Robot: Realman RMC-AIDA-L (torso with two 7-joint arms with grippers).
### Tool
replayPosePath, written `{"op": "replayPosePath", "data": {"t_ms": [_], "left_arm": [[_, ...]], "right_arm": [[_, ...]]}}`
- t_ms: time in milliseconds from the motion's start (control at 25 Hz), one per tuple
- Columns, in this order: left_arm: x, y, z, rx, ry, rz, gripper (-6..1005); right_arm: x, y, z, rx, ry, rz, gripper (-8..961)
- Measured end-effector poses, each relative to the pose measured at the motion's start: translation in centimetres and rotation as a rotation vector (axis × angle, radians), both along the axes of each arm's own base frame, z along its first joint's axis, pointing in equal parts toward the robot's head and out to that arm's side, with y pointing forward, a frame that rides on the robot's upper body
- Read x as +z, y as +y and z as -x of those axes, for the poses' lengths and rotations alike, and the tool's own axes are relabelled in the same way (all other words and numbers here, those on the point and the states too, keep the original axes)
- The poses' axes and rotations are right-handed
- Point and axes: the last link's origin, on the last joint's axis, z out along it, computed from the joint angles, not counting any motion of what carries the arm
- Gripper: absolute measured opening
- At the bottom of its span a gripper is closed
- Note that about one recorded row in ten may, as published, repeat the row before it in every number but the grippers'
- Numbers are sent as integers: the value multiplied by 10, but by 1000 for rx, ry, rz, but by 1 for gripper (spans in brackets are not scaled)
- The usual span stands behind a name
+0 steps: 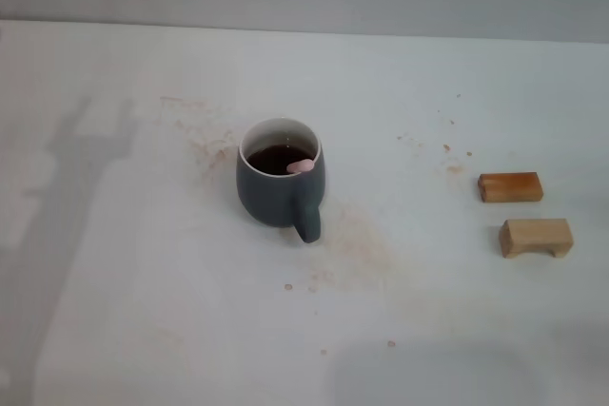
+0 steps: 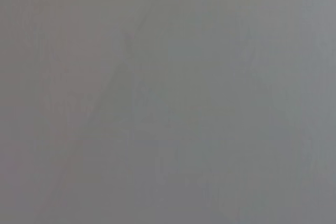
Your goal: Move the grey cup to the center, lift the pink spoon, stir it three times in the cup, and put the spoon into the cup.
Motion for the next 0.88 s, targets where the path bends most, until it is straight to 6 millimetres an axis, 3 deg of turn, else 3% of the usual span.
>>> {"op": "replayPosePath", "data": {"t_ms": [120,280,480,640,880], "left_arm": [[4,-1,-1,-16,-12,-17,646],[7,-3,-5,-43,-17,-44,645],[5,-1,-9,-52,-16,-42,645],[3,0,-12,-66,-15,-32,646],[-1,-1,-16,-83,-19,-16,646]], "right_arm": [[14,-26,-21,-103,33,-152,544],[18,-56,-42,-222,41,-318,545],[23,-79,-56,-319,50,-423,545],[24,-88,-64,-371,86,-472,545],[21,-85,-68,-403,94,-480,544]]}}
